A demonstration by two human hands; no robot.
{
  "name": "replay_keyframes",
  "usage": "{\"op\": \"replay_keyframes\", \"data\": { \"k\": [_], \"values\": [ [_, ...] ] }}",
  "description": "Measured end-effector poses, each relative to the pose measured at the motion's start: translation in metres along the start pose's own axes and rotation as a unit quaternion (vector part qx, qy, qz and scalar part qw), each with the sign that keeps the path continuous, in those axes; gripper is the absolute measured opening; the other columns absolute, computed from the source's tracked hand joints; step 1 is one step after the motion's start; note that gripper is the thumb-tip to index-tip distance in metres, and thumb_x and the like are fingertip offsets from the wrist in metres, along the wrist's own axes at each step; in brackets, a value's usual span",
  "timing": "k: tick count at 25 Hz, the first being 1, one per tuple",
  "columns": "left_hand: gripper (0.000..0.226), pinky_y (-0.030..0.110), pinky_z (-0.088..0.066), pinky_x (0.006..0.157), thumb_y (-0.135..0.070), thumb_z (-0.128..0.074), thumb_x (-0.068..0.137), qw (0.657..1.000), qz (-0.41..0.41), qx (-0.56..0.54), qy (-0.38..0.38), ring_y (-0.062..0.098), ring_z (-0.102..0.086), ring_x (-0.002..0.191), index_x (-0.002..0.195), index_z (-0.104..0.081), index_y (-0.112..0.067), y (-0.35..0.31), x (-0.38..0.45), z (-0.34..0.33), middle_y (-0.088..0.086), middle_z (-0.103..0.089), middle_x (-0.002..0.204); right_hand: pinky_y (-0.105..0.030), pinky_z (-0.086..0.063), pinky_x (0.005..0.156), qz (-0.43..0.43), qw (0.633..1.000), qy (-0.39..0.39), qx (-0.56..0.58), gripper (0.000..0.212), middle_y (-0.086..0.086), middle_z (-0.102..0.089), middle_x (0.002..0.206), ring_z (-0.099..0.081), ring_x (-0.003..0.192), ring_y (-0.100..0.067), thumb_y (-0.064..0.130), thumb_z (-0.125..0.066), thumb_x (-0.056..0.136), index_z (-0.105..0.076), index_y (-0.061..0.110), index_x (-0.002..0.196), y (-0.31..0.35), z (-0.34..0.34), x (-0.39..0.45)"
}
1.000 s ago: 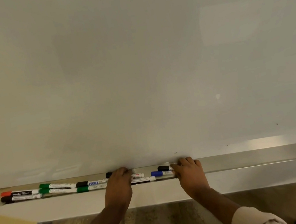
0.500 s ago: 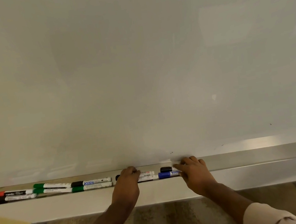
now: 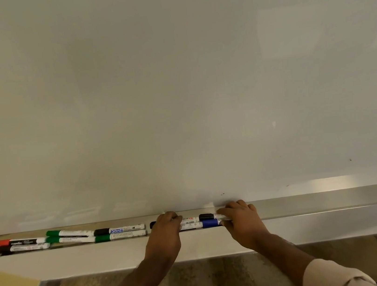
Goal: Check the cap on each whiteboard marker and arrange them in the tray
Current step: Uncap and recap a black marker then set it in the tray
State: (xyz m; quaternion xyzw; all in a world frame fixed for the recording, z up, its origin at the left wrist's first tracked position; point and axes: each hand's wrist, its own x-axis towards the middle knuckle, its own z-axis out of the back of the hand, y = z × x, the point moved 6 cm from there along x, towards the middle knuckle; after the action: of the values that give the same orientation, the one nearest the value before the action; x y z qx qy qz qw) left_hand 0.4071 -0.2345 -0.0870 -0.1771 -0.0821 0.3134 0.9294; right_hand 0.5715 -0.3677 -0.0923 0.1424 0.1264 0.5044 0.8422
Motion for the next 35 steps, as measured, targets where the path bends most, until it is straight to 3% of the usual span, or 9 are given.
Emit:
{"op": "replay_keyframes", "data": {
  "k": [10,13,16,24,30,35],
  "values": [
    [0.020,0.036,-0.051,0.085,-0.013,-0.064,0.085,0.997,0.010,0.020,-0.069,0.024,-0.061,0.096,0.105,-0.067,-0.013,0.040,-0.019,0.029,0.004,-0.067,0.104,-0.036,-0.033,0.094,-0.029,0.999,-0.016,-0.006,0.031,0.006,-0.057,0.120,-0.043,0.111,-0.017,0.031,-0.055,0.092,-0.057,0.031,0.123,0.006,-0.003,0.006],
    [0.032,0.045,-0.051,0.094,-0.004,-0.068,0.081,0.995,0.059,0.036,-0.077,0.030,-0.061,0.106,0.112,-0.065,-0.007,0.076,-0.032,0.034,0.012,-0.067,0.113,-0.036,-0.033,0.093,-0.035,0.999,-0.018,-0.002,0.032,0.006,-0.057,0.120,-0.044,0.111,-0.018,0.030,-0.056,0.091,-0.057,0.031,0.123,0.008,-0.004,0.008],
    [0.043,0.049,-0.051,0.090,0.009,-0.073,0.067,0.990,0.093,0.064,-0.089,0.037,-0.062,0.103,0.109,-0.067,-0.002,0.108,-0.041,0.039,0.019,-0.068,0.110,-0.036,-0.033,0.094,-0.036,0.999,-0.017,0.007,0.032,0.006,-0.057,0.119,-0.043,0.112,-0.017,0.028,-0.058,0.091,-0.059,0.031,0.122,0.010,-0.005,0.010],
    [0.044,0.038,-0.049,0.076,0.008,-0.071,0.066,0.996,0.055,0.067,-0.035,0.030,-0.060,0.093,0.104,-0.072,-0.014,0.121,-0.028,0.042,0.007,-0.068,0.101,-0.035,-0.035,0.093,-0.057,0.998,-0.007,0.003,0.031,0.007,-0.058,0.118,-0.044,0.111,-0.015,0.032,-0.060,0.089,-0.060,0.032,0.120,0.014,-0.006,0.013],
    [0.043,0.036,-0.045,0.089,0.004,-0.063,0.078,0.997,0.051,0.055,-0.013,0.027,-0.053,0.106,0.116,-0.066,-0.016,0.121,-0.027,0.039,0.005,-0.064,0.113,-0.037,-0.037,0.093,-0.078,0.997,-0.016,-0.013,0.030,0.004,-0.059,0.120,-0.047,0.109,-0.018,0.028,-0.058,0.091,-0.059,0.030,0.121,0.016,-0.008,0.009],
    [0.035,0.038,-0.047,0.083,0.000,-0.066,0.079,0.998,0.036,0.044,-0.024,0.028,-0.056,0.099,0.110,-0.069,-0.015,0.119,-0.027,0.044,0.005,-0.066,0.106,-0.038,-0.037,0.094,-0.096,0.995,-0.028,-0.020,0.030,0.003,-0.059,0.122,-0.048,0.111,-0.019,0.028,-0.059,0.091,-0.059,0.029,0.121,0.020,-0.007,0.006]
  ]
}}
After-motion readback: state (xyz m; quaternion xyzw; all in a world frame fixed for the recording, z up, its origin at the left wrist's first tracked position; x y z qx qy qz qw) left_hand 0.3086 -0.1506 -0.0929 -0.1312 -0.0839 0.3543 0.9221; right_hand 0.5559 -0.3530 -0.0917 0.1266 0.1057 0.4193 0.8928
